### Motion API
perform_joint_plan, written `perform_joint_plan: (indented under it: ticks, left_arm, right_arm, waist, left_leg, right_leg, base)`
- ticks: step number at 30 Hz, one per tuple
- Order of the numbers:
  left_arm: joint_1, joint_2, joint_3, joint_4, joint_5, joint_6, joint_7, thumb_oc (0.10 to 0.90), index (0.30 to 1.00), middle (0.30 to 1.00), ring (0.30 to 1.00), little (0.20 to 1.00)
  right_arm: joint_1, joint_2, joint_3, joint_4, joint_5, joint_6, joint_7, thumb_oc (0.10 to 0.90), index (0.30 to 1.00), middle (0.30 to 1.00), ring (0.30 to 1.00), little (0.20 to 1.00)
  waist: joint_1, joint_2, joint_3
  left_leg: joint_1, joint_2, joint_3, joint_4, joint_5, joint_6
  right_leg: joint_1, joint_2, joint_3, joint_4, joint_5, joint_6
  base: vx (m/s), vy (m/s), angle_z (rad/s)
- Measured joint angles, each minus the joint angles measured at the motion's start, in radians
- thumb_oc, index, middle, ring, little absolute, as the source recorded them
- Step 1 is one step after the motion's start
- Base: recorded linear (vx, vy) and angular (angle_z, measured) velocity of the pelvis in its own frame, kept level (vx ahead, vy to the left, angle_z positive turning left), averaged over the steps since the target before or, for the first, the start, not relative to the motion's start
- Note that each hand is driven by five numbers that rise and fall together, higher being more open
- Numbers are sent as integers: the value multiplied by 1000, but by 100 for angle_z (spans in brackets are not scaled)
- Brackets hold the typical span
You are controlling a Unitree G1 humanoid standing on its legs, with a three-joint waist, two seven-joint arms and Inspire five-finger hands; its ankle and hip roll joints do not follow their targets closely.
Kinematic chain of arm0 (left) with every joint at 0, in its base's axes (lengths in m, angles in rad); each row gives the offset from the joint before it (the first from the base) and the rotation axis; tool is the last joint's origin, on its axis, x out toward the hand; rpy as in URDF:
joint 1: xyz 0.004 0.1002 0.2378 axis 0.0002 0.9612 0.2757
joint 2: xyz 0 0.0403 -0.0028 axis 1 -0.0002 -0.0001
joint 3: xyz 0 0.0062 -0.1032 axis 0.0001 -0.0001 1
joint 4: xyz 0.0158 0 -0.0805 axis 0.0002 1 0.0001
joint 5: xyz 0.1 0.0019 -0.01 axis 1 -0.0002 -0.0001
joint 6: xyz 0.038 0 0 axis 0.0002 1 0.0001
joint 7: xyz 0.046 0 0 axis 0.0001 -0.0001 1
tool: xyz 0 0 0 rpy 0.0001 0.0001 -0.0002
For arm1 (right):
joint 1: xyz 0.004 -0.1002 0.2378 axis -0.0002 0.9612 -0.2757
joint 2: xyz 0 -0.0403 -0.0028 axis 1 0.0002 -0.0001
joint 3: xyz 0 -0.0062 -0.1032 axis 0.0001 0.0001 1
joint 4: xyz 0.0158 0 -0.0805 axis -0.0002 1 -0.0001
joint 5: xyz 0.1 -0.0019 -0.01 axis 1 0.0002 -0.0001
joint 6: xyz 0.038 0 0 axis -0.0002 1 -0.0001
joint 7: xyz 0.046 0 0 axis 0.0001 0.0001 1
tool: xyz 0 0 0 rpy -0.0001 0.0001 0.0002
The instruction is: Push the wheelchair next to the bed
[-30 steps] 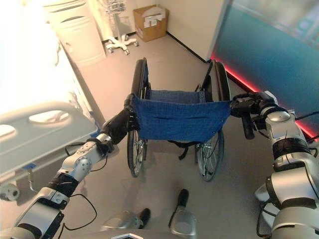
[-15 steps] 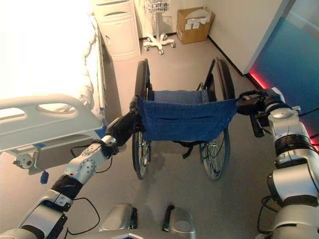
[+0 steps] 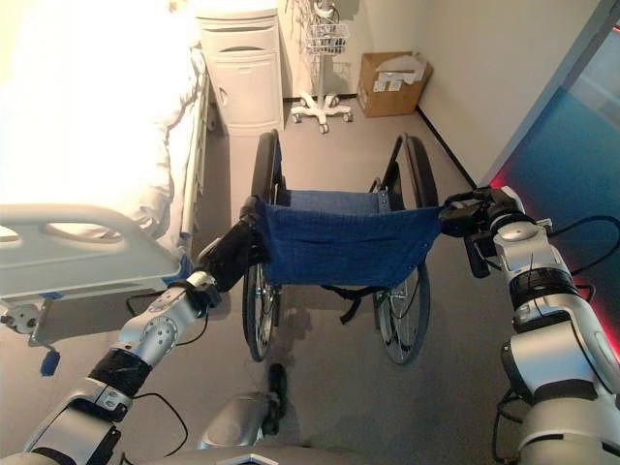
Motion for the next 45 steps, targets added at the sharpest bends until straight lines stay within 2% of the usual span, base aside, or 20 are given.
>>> perform_joint_plan:
  ticks: [2,6,7,9,10,13,15,18,19,21,22,25,27,28,30,32,33,37,39,45]
  left_arm:
    - [4,-6,12,-3,-4,4,-13,400,300,300,300,300]
    - [11,-26,31,-22,-5,6,-27,400,300,300,300,300]
    - [22,-42,36,-22,-4,11,-23,400,300,300,300,300]
    - [54,-82,63,-22,-3,12,-8,400,300,300,300,300]
    - [65,-92,63,-22,-2,12,1,400,300,300,300,300]
    - [65,-89,73,-21,-2,9,16,400,300,300,300,300]
    - [61,-85,92,-21,-3,-4,14,400,300,300,300,300]
    - [37,-66,88,-8,-3,-43,11,400,300,300,300,300]
    - [26,-61,81,2,-3,-48,11,400,300,300,300,300]
    - [28,-57,72,4,-3,-67,11,400,300,300,300,300]
    - [24,-59,72,9,-3,-84,11,400,300,300,300,300]
    - [-5,-86,41,28,-2,-81,10,400,300,300,300,300]
    - [1,-89,22,15,-5,-66,7,400,300,300,300,300]
    - [4,-98,13,11,-6,-58,-2,400,300,300,300,300]
    - [12,-111,6,10,-14,-47,-4,400,300,300,300,300]
    - [15,-117,4,6,-14,-38,2,400,300,300,300,300]
    - [24,-119,-2,-12,-17,-37,3,400,300,300,300,300]
    - [29,-121,-16,-19,-20,-31,40,400,300,300,300,300]
    - [28,-121,-22,-14,-19,-27,64,400,300,300,300,300]
    - [7,-109,-30,6,-20,-29,87,400,300,300,300,300]
  right_arm:
    - [18,7,-9,5,0,0,5,400,300,300,300,300]
    - [39,-10,-21,-5,-4,0,7,400,300,300,300,300]
    - [55,-10,-55,-15,-5,-1,7,400,300,300,300,300]
    - [58,-10,-67,-34,-12,-3,8,400,300,300,300,300]
    - [59,-9,-68,-38,-12,-3,16,400,300,300,300,300]
    - [59,-1,-80,-48,-12,-5,41,400,300,300,300,300]
    - [50,1,-85,-72,-9,-15,44,400,300,300,300,300]
    - [43,-12,-87,-113,-5,-23,43,400,300,300,300,300]
    - [44,-12,-88,-113,-4,-22,42,400,300,300,300,300]
    - [44,-9,-89,-112,-3,-22,41,400,300,300,300,300]
    - [38,-8,-89,-110,-4,-21,41,400,300,300,300,300]
    - [35,-21,-107,-66,-12,-21,23,400,300,300,300,300]
    - [34,-34,-103,-42,-13,-13,21,400,300,300,300,300]
    - [32,-46,-103,-41,-18,-8,14,400,300,300,300,300]
    - [31,-47,-102,-41,-22,-8,-9,400,300,300,300,300]
    - [26,-63,-79,-43,-22,-7,-16,400,300,300,300,300]
    - [23,-72,-77,-50,-20,-7,-16,400,300,300,300,300]
    - [19,-55,-63,-55,-20,11,-61,400,300,300,300,300]
    - [19,-39,-59,-55,-22,20,-84,400,300,300,300,300]
    - [26,-12,-39,-53,-20,51,-114,400,300,300,300,300]
  waist:
    - [9,-17,-2]
    - [3,-43,-2]
    - [-7,-40,-2]
    - [-9,4,1]
    - [-5,41,2]
    - [-8,81,6]
    - [-26,125,26]
    - [-82,96,41]
    - [-106,59,42]
    - [-126,8,43]
    - [-131,-14,51]
    - [-157,8,63]
    - [-168,0,63]
    - [-171,2,64]
    - [-160,20,60]
    - [-161,30,58]
    - [-175,31,57]
    - [-159,14,53]
    - [-169,13,54]
    - [-147,18,43]
  left_leg:
    - [30,-23,-29,18,27,107]
    - [62,-70,-107,28,-24,131]
    - [100,-104,-178,24,-35,137]
    - [153,-117,-268,5,-47,135]
    - [207,-101,-346,-37,-41,121]
    - [253,-52,-435,-78,-40,93]
    - [271,6,-507,-79,-60,60]
    - [260,-27,-616,-38,-98,29]
    - [271,-66,-679,-27,-121,23]
    - [266,-98,-702,21,-177,17]
    - [255,-103,-682,79,-225,5]
    - [243,-15,-552,115,-277,-8]
    - [262,25,-525,95,-286,-22]
    - [245,34,-454,196,-293,-39]
    - [244,31,-380,298,-301,-58]
    - [248,45,-348,301,-277,-87]
    - [195,59,-314,417,-272,-112]
    - [106,89,-223,562,-116,-194]
    - [97,107,-159,532,-123,-178]
    - [40,117,55,4,-94,-144]
  right_leg:
    - [-7,-17,-36,127,-38,65]
    - [-180,-162,-105,633,-30,119]
    - [-195,-224,-89,738,-37,119]
    - [-212,-242,-18,797,-38,117]
    - [-215,-241,1,761,-38,116]
    - [-250,-205,2,579,-51,95]
    - [-320,-137,20,310,-18,108]
    - [-440,-159,128,44,136,217]
    - [-455,-208,150,-41,213,257]
    - [-436,-261,153,-110,249,276]
    - [-418,-276,151,-83,301,275]
    - [-422,-250,120,86,320,266]
    - [-426,-236,124,169,268,202]
    - [-414,-237,93,194,234,143]
    - [-384,-228,80,194,229,99]
    - [-359,-216,60,205,208,78]
    - [-351,-211,44,205,193,71]
    - [-290,-212,7,149,184,49]
    - [-236,-203,-33,103,180,39]
    - [-94,-88,-83,-79,183,32]
  base:
    - [299,93,-8]
    - [251,99,21]
    - [330,24,1]
    - [288,-59,-18]
    - [281,-188,-21]
    - [253,-243,-8]
    - [289,-336,24]
    - [321,-309,96]
    - [297,-287,98]
    - [324,-382,111]
    - [252,-335,103]
    - [331,-363,132]
    - [334,-323,108]
    - [234,-252,67]
    - [183,-290,39]
    - [160,-335,48]
    - [116,-220,44]
    - [209,-235,30]
    - [264,-84,43]
    - [361,-23,13]
